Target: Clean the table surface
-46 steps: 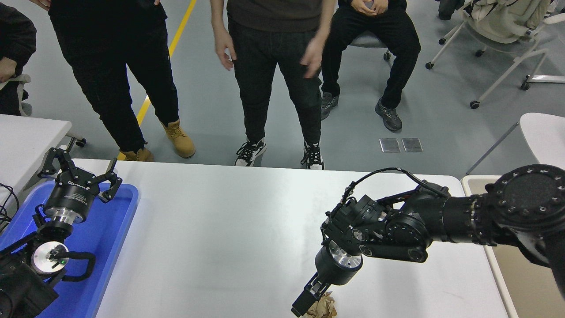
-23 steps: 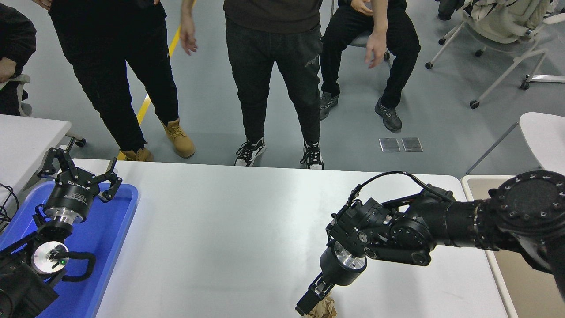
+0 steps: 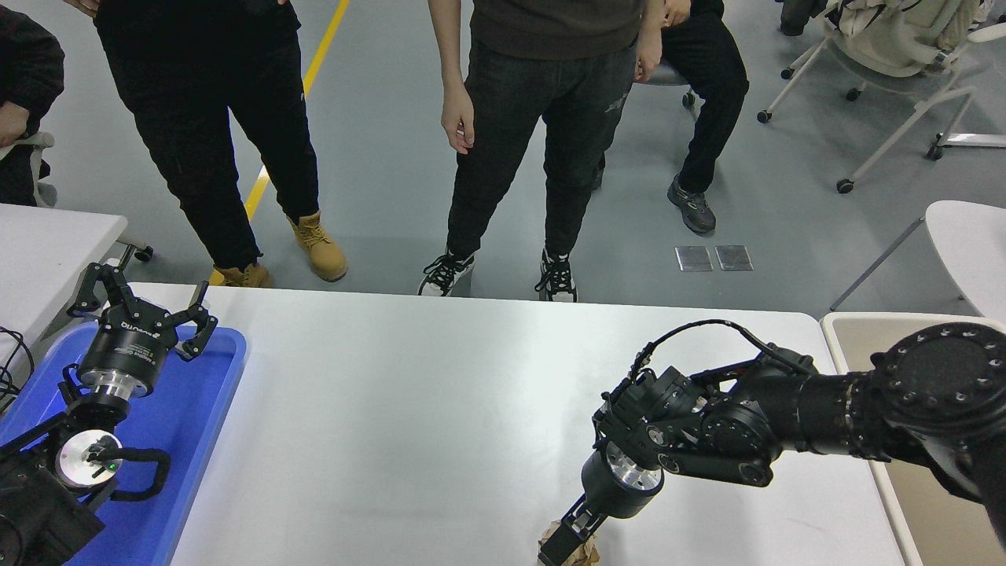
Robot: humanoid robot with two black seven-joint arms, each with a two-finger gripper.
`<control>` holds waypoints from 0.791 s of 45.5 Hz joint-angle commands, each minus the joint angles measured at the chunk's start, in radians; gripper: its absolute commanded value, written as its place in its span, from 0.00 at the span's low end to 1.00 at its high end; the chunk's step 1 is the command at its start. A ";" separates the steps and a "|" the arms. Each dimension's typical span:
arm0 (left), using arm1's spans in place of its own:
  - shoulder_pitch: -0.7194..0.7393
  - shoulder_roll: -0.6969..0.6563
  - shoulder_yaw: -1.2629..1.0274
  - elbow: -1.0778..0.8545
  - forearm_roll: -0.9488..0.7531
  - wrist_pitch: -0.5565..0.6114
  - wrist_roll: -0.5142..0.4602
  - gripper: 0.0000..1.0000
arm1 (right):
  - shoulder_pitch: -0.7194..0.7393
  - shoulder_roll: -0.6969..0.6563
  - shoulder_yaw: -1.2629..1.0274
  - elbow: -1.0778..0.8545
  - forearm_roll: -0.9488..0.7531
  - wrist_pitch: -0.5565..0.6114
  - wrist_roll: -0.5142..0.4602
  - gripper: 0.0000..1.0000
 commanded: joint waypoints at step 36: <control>0.000 0.000 0.000 0.000 0.000 0.000 0.000 1.00 | 0.008 -0.007 -0.008 -0.010 -0.099 -0.029 0.138 0.00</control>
